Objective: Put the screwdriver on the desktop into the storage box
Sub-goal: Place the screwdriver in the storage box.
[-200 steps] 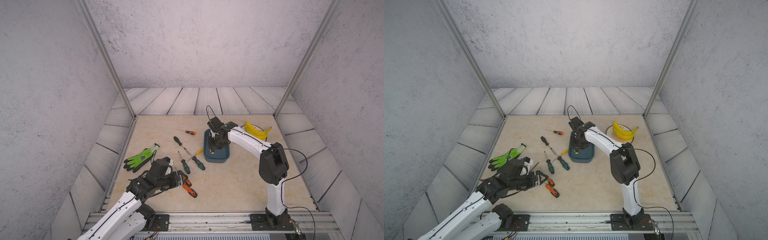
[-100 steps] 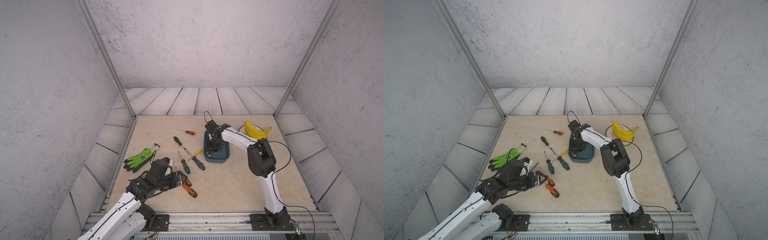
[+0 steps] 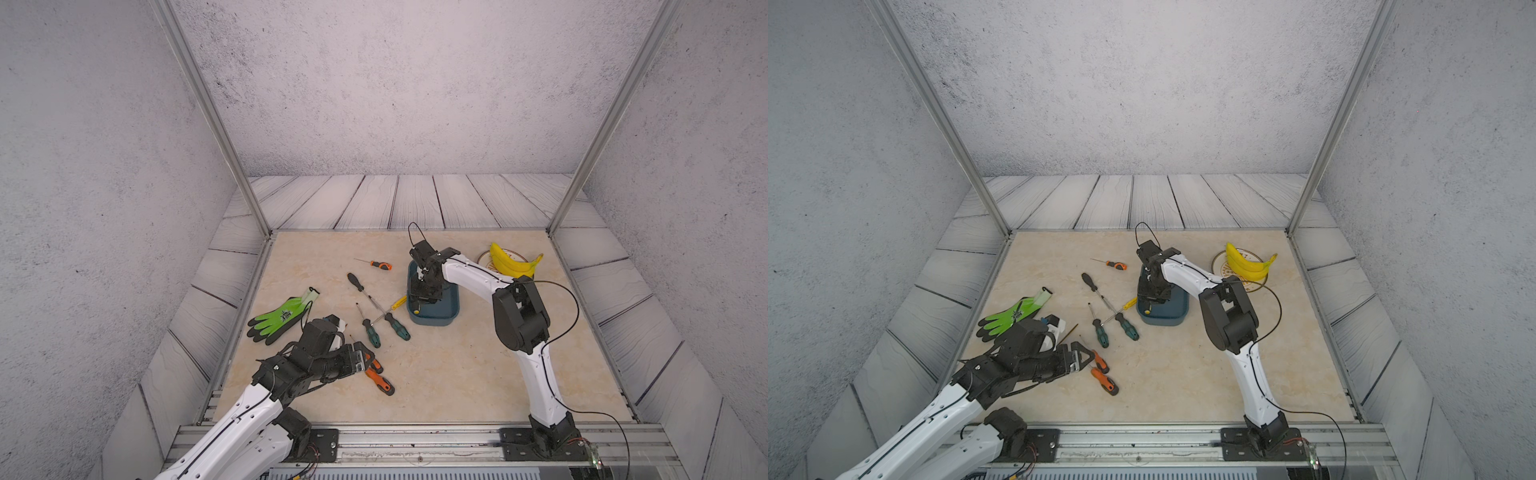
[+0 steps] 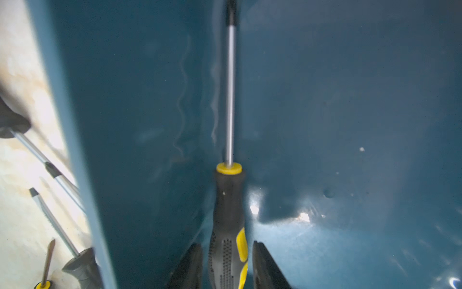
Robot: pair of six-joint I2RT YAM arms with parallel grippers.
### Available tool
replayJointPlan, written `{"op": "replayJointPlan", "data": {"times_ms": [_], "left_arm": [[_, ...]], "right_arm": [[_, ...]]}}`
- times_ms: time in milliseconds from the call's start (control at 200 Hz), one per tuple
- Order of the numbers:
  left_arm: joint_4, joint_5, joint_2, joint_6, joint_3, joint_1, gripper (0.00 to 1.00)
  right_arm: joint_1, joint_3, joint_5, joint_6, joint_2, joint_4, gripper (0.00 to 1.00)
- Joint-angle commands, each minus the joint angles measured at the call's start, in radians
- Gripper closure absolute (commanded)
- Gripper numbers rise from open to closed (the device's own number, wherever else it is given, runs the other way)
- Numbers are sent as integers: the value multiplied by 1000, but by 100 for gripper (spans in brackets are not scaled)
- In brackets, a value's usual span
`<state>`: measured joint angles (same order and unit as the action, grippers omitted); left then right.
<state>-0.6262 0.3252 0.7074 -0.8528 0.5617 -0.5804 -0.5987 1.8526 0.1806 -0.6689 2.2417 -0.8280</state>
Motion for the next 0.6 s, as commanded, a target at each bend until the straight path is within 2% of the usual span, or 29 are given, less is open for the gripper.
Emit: {"op": "replayJointPlan", "data": {"times_ms": [0, 455, 595], "left_arm": [[-17, -14, -3, 11, -2, -6, 17], [-84, -45, -8, 5, 36, -6, 18], [-84, -33, 15, 5, 35, -7, 25]], "right_arm": [[4, -6, -24, 17, -80, -22, 62], [3, -148, -44, 82, -319, -39, 62], [2, -255, -32, 100, -435, -16, 62]]}}
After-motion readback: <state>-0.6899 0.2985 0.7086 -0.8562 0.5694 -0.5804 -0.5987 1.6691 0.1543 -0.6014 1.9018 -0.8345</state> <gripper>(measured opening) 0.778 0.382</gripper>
